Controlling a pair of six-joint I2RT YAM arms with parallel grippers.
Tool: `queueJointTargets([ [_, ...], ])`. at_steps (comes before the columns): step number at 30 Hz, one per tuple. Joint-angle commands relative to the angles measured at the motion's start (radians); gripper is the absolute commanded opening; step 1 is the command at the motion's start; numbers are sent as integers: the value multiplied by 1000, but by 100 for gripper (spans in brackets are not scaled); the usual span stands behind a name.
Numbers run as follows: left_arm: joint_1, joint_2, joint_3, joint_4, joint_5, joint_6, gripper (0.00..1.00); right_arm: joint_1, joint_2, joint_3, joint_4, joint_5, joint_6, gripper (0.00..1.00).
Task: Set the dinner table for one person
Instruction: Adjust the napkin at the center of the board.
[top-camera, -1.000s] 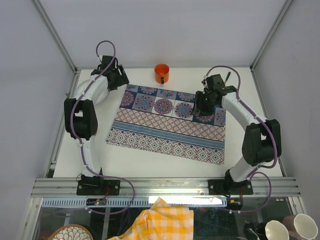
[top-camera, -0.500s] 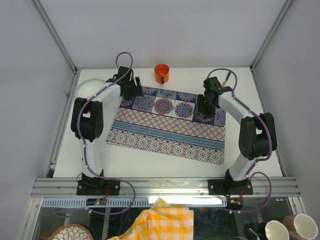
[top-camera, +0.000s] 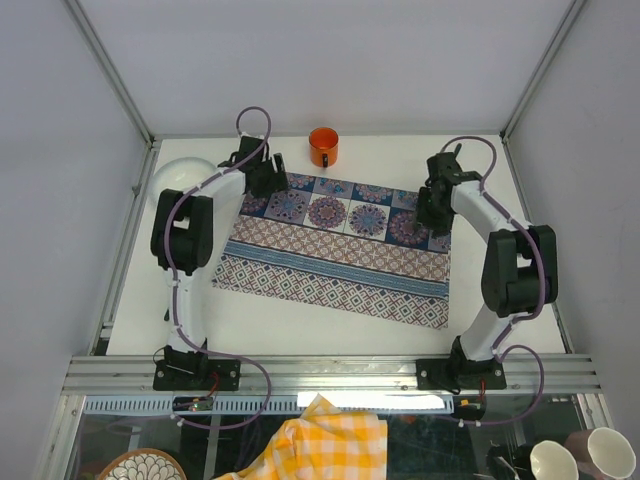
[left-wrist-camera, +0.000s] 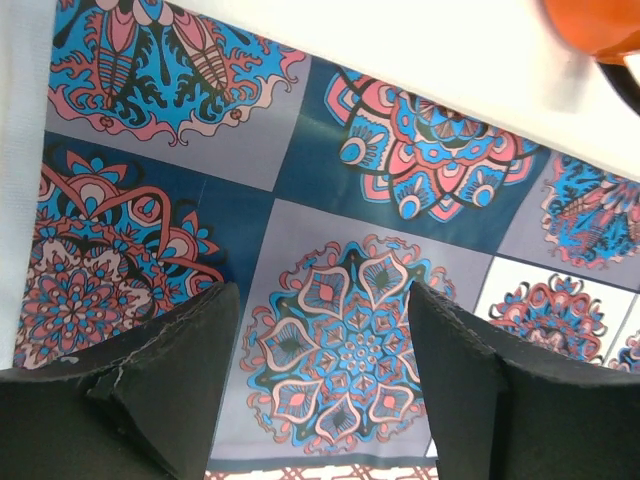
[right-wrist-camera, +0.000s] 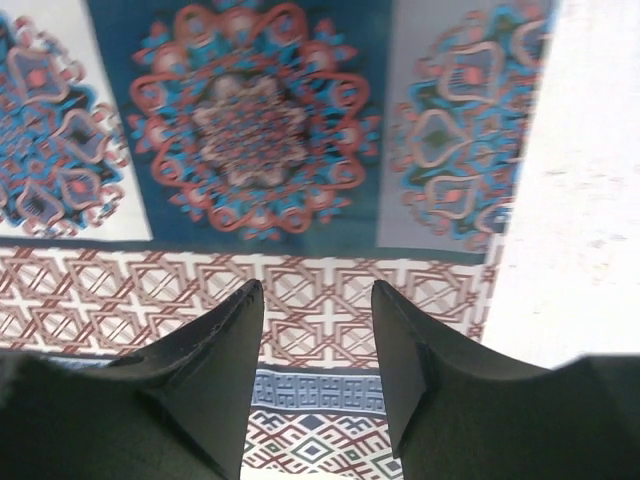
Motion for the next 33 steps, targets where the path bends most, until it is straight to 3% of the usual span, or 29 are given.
queueJointTargets([
  [1,5,26,11,17,16,16,70,-97,-39,-14,-2,79,-7,51],
  [5,5,-56,-26,8,9,-4,70,-166,-41,-37,14,38,-13,49],
  [15,4,-242,3,-128,1,-39,70,-177,-23,-119,55,3,-8,44],
  [33,3,-401,20,-214,34,-91,71,-186,-16,-170,46,59,14,35],
])
